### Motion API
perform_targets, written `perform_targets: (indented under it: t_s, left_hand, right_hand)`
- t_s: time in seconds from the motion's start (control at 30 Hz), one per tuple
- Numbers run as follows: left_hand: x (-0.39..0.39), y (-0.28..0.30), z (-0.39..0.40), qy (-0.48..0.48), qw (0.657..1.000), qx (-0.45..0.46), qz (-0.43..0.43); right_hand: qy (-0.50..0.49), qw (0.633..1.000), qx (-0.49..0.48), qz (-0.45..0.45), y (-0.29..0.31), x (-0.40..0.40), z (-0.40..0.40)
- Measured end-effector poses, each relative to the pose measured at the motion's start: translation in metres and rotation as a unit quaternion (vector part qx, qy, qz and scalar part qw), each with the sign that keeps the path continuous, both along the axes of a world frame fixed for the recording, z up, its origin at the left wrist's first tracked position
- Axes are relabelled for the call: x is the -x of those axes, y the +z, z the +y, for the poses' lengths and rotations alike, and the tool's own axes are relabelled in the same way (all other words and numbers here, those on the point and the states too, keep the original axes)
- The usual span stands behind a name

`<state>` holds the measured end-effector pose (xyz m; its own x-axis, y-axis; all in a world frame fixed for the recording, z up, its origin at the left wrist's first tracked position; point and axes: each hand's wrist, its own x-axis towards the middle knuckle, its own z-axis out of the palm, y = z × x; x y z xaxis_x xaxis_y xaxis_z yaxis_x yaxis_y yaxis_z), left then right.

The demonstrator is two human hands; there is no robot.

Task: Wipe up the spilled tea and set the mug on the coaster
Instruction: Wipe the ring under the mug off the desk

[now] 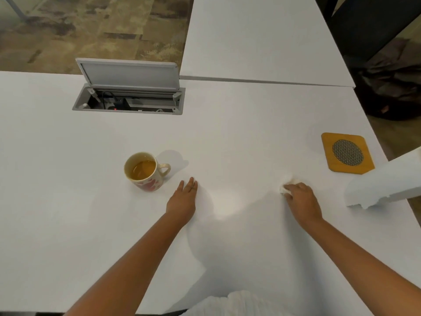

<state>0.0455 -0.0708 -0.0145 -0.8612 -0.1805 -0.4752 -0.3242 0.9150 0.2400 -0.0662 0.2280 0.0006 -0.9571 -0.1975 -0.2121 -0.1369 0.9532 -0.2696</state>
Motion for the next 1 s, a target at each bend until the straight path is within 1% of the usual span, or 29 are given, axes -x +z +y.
perform_targets:
  t_s: [0.13,0.17,0.23,0.33,0.43,0.5,0.57,0.63,0.73,0.8,0.87,0.9,1.0]
  left_hand:
    - [0.002,0.001,-0.002,-0.002,1.000,-0.017,-0.013]
    - [0.002,0.002,-0.003,-0.005,1.000,-0.017,-0.015]
    - [0.003,0.002,-0.005,-0.009,1.000,-0.019,-0.018]
    - [0.004,0.002,-0.006,-0.013,0.999,-0.022,-0.020]
    - [0.003,0.001,-0.005,-0.013,0.999,-0.025,-0.020]
    - [0.003,0.001,-0.007,-0.019,0.999,-0.024,-0.019]
    - [0.004,0.001,-0.010,-0.024,0.999,-0.027,-0.021]
    - [0.004,0.001,-0.012,-0.032,0.999,-0.028,-0.026]
    - [0.004,0.000,-0.012,-0.032,0.999,-0.024,-0.026]
    - [0.003,-0.001,-0.012,-0.029,0.999,-0.023,-0.022]
    - [0.003,0.000,-0.013,-0.028,0.999,-0.027,-0.018]
    - [0.003,0.000,-0.013,-0.030,0.999,-0.028,-0.015]
    - [0.002,0.002,-0.015,-0.041,0.999,-0.026,-0.013]
  right_hand:
    - [-0.118,0.989,0.080,-0.026,-0.004,-0.032,-0.016]
    - [-0.135,0.986,0.092,-0.032,-0.005,-0.037,-0.025]
    - [-0.149,0.980,0.122,-0.048,-0.007,-0.045,-0.045]
    - [-0.135,0.976,0.152,-0.082,-0.013,-0.059,-0.080]
    - [-0.107,0.973,0.177,-0.106,-0.014,-0.070,-0.115]
    - [-0.067,0.971,0.195,-0.120,-0.011,-0.074,-0.134]
    - [0.009,0.972,0.197,-0.127,-0.011,-0.079,-0.149]
    - [0.104,0.968,0.178,-0.144,-0.012,-0.088,-0.159]
    - [0.248,0.946,0.119,-0.169,-0.014,-0.103,-0.161]
    - [0.305,0.932,0.084,-0.175,-0.013,-0.102,-0.151]
    - [0.316,0.930,0.069,-0.177,-0.010,-0.084,-0.134]
    - [0.298,0.935,0.070,-0.178,-0.008,-0.069,-0.124]
    - [0.183,0.967,0.083,-0.156,0.002,-0.019,-0.086]
